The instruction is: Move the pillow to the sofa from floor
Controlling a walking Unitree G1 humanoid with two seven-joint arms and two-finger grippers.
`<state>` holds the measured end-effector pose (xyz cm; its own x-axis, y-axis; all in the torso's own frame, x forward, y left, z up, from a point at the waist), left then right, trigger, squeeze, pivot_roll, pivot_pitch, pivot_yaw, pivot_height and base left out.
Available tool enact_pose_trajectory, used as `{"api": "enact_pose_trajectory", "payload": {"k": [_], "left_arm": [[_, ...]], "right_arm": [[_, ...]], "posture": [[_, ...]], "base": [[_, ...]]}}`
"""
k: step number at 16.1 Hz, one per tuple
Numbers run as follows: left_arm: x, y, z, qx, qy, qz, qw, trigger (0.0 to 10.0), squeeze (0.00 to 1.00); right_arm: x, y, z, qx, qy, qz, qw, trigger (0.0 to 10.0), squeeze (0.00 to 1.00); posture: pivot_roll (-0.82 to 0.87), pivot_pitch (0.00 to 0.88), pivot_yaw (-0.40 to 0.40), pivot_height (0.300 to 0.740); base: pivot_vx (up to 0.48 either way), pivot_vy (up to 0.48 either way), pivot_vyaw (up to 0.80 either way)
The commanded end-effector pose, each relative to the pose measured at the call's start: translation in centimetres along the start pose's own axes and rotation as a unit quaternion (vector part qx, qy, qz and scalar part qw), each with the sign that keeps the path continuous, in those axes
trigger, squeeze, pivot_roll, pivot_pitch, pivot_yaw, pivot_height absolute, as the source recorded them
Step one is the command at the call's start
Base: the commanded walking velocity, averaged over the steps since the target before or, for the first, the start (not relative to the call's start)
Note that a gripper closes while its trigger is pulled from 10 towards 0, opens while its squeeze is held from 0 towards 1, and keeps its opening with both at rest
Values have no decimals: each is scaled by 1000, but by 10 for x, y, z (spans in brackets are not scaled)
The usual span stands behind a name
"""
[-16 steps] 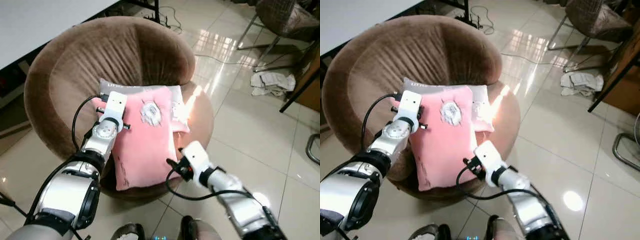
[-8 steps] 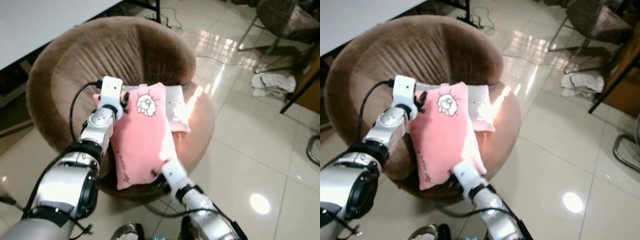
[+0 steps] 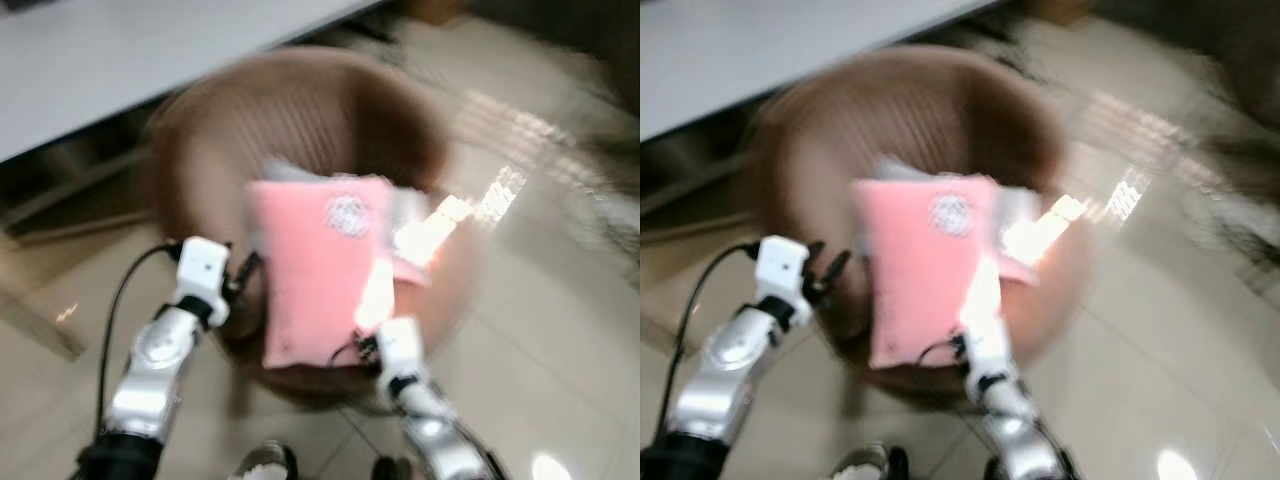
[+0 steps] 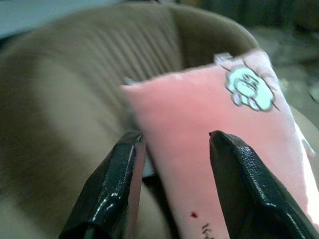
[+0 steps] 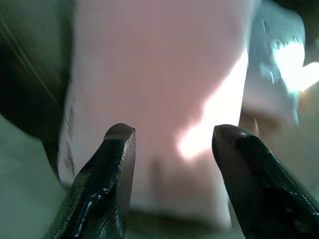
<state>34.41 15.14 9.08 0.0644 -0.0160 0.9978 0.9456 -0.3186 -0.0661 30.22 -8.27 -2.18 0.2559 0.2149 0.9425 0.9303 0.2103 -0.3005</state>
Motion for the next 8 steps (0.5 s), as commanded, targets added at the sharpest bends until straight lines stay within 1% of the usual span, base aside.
{"api": "enact_pose_trajectory", "payload": {"k": [1, 2, 3, 4, 5, 6, 7, 8], "left_arm": [[-1, 4, -1, 19, -9, 7, 1000, 10000, 0], [-1, 6, 0, 28, -13, 7, 1000, 10000, 0], [0, 12, -2, 36, -7, 17, 999, 10000, 0], [4, 18, -8, 31, 4, 21, 999, 10000, 0], [7, 23, -13, 26, 3, 18, 999, 10000, 0], [8, 24, -15, 23, 2, 17, 1000, 10000, 0], [6, 26, -19, 14, 10, 23, 1000, 10000, 0], [1, 24, -18, 15, 11, 31, 999, 10000, 0]], "right_arm": [[2, 8, -27, -50, 13, 0, 999, 10000, 0], [3, 10, -34, -60, 10, 2, 998, 10000, 0], [-2, 11, -76, -94, -2, 18, 995, 10000, 0], [-6, 3, -128, -163, -7, 34, 986, 10000, 0], [0, -10, -159, -217, -14, 23, 976, 10000, 0], [11, -18, -166, -232, -19, 0, 973, 10000, 0], [35, -31, -171, -238, -16, -47, 970, 10000, 0], [55, -34, -154, -210, -17, -76, 975, 10000, 0]], "posture": [[-46, 0, 41, 740], [-47, 0, 41, 740], [-48, 0, 40, 740], [-50, 0, 39, 740], [-52, 0, 43, 740], [-52, 0, 43, 740], [-57, 0, 52, 740], [-60, 0, 60, 740]], "base": [[0, 0, 800], [0, 0, 800], [0, 0, 800], [0, 0, 800], [0, 0, 800], [0, 0, 800], [0, 0, 800], [0, 0, 800]]}}
Point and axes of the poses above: a point about 5 cm out from each wrist's last joint towards the gripper, its own y axis pointing out of the wrist towards the gripper, its own x axis along the axis of the wrist's last joint, z = x × y, the point moved 6 cm from there along y, pointing out of the wrist towards the gripper, and after that the axes turned 8 degrees about -y, right-handed, at the moved point
